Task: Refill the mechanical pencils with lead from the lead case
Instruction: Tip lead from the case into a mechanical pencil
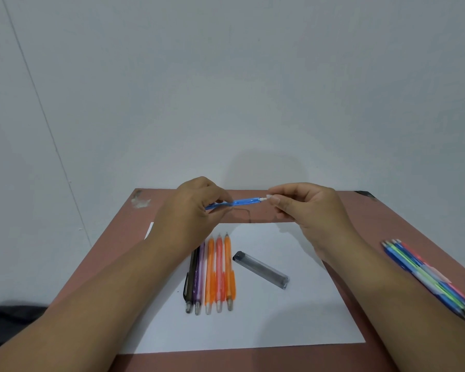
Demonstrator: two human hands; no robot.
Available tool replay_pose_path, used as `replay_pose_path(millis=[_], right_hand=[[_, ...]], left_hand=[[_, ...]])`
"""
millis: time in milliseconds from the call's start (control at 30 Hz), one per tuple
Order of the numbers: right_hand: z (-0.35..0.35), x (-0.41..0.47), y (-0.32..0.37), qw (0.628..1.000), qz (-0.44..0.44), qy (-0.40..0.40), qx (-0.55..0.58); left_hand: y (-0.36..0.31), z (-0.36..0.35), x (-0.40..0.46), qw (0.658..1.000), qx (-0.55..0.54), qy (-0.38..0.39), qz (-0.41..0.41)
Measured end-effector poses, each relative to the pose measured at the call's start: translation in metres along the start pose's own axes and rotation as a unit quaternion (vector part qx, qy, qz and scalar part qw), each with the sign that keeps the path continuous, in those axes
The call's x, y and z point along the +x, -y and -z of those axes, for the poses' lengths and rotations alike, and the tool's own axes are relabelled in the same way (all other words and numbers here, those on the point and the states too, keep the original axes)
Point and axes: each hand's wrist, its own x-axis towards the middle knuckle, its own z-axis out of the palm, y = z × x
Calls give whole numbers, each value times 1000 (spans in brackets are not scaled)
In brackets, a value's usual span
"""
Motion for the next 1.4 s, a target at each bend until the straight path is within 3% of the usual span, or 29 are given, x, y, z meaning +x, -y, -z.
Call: replay_pose_path(millis=[533,967,1233,1400], right_hand=[[3,1,-2,998,-3,10,-61],[-3,0,-5,998,-38,34,32],[-11,-6,-1,979,-84,90,162],[-15,-4,6,925,-107,52,362]], left_hand=[[-3,1,0,1000,14,14,-6],[-5,-2,-2,1000,-5,6,-23],[-32,-10,-9,997,-71,-4,-5],[-54,-6,-13,981,-182,30,60]])
